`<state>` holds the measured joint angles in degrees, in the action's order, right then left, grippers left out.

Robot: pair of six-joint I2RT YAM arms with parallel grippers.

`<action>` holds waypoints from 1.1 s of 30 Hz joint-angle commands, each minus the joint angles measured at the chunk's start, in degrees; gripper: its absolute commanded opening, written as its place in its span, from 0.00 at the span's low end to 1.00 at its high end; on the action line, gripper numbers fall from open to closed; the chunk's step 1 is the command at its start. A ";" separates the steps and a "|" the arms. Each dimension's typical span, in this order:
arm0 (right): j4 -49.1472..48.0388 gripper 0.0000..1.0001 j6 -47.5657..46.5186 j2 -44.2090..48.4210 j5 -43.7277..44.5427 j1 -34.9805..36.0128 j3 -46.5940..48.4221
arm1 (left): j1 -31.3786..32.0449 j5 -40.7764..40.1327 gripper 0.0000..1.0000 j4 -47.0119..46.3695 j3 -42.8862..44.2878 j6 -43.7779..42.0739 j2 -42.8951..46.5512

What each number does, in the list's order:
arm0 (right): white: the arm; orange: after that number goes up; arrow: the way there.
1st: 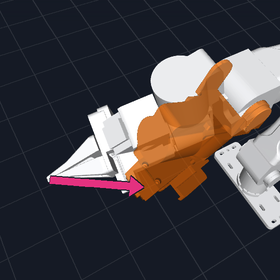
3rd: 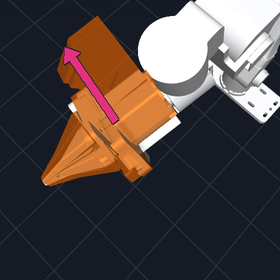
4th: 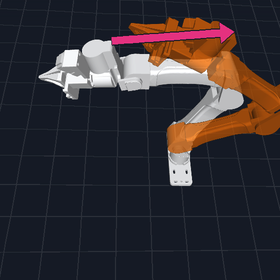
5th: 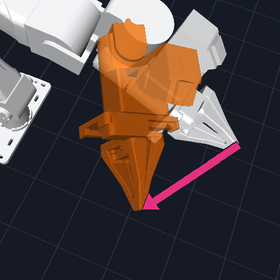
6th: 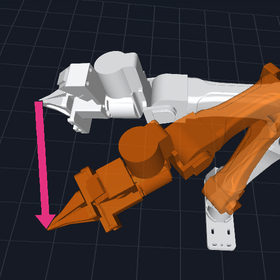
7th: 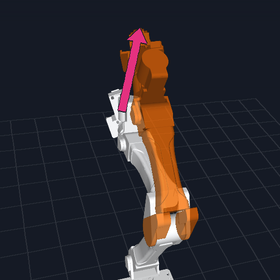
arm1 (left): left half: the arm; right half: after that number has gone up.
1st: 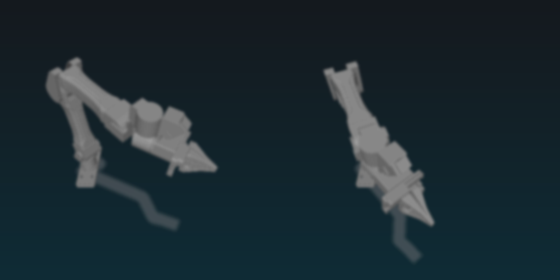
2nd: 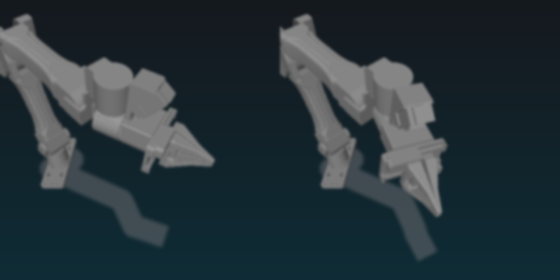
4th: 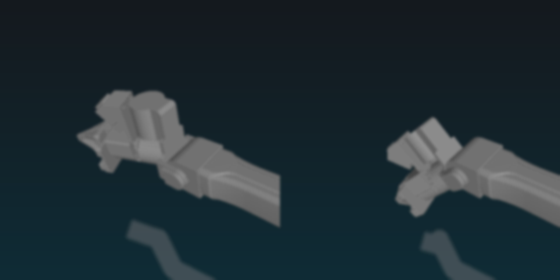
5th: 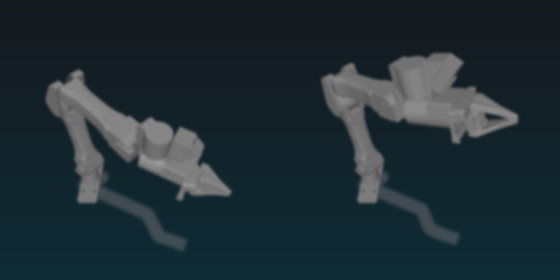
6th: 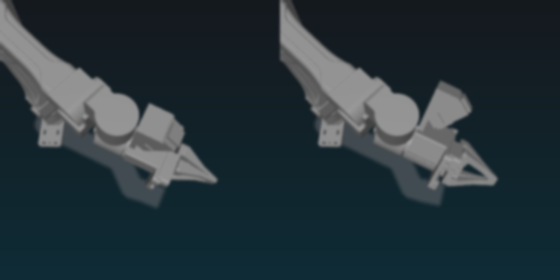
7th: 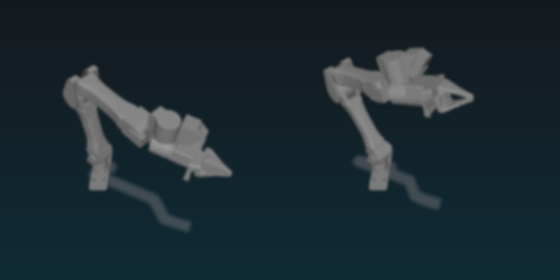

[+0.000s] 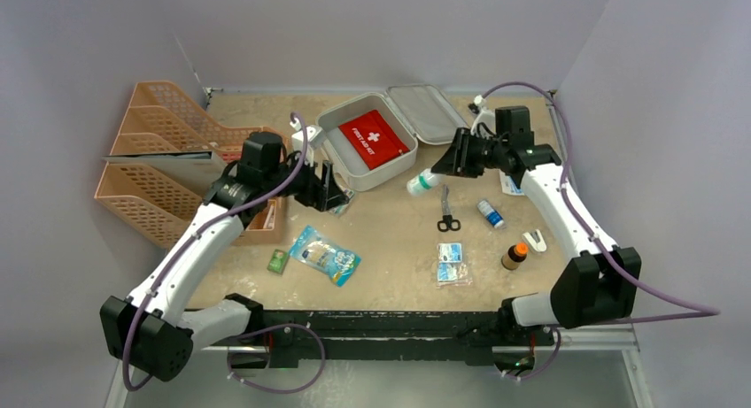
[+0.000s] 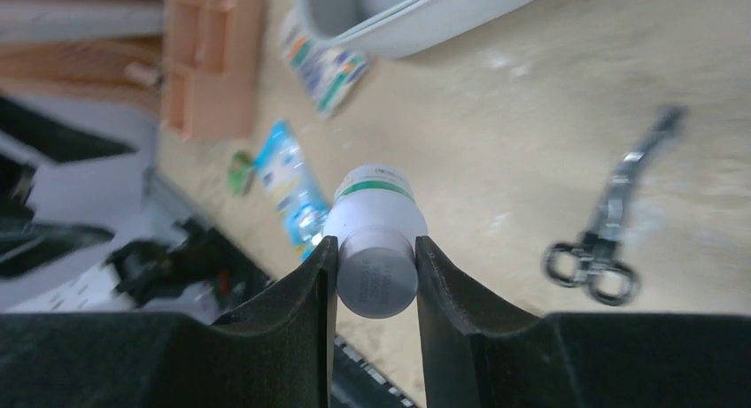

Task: Organize the medicine kit
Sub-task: Pick up the pill bottle at the center of the board.

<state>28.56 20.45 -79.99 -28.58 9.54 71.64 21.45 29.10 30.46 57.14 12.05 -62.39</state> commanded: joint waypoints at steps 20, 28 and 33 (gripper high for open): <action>-28.37 0.09 17.88 6.27 -30.93 10.23 -8.89 | 4.94 26.81 0.68 2.37 20.89 0.70 -19.31; -31.31 0.10 19.61 5.34 -32.98 10.23 -7.66 | 6.10 31.64 0.66 1.33 23.19 -0.27 -22.89; -31.65 0.10 20.00 5.14 -32.22 10.32 -7.59 | 7.03 34.59 0.61 3.30 24.65 -2.86 -25.62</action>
<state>0.10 38.92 -75.68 -58.50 19.81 62.30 27.53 59.48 33.85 78.94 12.78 -86.52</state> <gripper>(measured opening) 0.356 0.628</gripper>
